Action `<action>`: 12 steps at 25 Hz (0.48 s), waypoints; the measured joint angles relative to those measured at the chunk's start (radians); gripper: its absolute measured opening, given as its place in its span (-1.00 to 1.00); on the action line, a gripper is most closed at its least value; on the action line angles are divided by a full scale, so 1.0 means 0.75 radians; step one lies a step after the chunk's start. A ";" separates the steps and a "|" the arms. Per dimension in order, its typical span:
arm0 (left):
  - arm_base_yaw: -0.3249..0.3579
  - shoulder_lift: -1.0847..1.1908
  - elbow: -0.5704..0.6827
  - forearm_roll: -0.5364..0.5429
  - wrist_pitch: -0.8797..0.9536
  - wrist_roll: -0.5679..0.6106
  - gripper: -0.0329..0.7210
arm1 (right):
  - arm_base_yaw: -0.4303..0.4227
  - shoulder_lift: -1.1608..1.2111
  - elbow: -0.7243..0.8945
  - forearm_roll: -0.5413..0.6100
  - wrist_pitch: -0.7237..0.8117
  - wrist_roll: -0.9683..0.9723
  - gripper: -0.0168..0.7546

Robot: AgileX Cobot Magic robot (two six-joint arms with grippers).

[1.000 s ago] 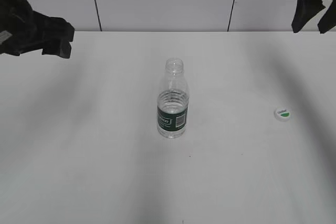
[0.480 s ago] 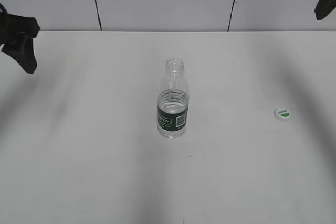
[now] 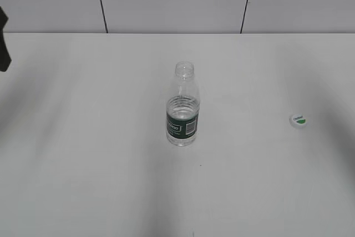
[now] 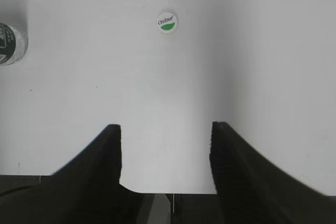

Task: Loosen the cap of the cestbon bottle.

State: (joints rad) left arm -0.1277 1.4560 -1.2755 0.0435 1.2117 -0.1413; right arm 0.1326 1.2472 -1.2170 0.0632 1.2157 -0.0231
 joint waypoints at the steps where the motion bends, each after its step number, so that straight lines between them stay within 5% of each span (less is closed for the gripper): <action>1: 0.000 -0.062 0.039 0.002 0.000 0.000 0.55 | 0.000 -0.067 0.039 0.000 0.002 0.000 0.13; 12: 0.000 -0.801 0.447 0.004 0.010 0.011 0.54 | 0.000 -0.849 0.348 -0.059 0.006 0.000 0.13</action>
State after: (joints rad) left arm -0.1277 0.8554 -0.9400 0.0465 1.2195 -0.1329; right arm 0.1326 0.6102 -0.9561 0.0191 1.2201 -0.0231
